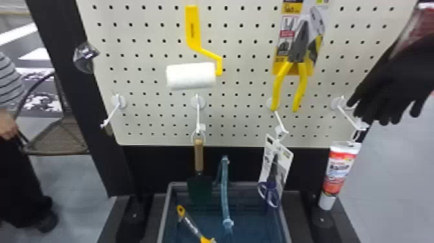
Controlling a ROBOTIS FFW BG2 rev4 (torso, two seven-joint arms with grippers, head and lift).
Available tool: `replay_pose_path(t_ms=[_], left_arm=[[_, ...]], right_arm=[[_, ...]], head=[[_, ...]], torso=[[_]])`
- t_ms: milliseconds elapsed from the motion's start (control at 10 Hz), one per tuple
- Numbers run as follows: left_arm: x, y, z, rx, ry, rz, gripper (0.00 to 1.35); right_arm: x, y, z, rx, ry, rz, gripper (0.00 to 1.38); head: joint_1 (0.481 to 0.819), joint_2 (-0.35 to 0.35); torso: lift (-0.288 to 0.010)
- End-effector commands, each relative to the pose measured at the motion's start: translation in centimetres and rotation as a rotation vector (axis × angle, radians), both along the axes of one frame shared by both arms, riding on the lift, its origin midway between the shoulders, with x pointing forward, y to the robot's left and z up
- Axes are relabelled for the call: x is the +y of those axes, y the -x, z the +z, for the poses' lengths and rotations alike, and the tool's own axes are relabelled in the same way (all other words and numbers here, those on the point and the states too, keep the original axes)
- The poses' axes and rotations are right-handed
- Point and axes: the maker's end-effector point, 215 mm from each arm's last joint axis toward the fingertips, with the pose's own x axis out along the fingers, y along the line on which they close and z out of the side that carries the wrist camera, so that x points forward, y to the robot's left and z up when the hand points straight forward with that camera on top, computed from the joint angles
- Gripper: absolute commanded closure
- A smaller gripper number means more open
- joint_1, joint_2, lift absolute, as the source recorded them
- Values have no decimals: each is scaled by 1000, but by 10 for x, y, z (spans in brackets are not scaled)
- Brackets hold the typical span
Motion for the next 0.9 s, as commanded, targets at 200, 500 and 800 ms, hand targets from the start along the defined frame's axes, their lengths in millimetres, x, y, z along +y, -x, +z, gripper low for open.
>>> replay_pose_path(t_ms=[200, 500, 800], left_arm=[[0, 0, 0, 0, 0, 0, -2], [0, 0, 0, 0, 0, 0, -2], [0, 0, 0, 0, 0, 0, -2]], right_arm=[[0, 0, 0, 0, 0, 0, -2], [0, 0, 0, 0, 0, 0, -2], [0, 0, 0, 0, 0, 0, -2]], head=[[549, 0], [549, 0], [549, 0]], torso=[[-100], [-100], [-100]])
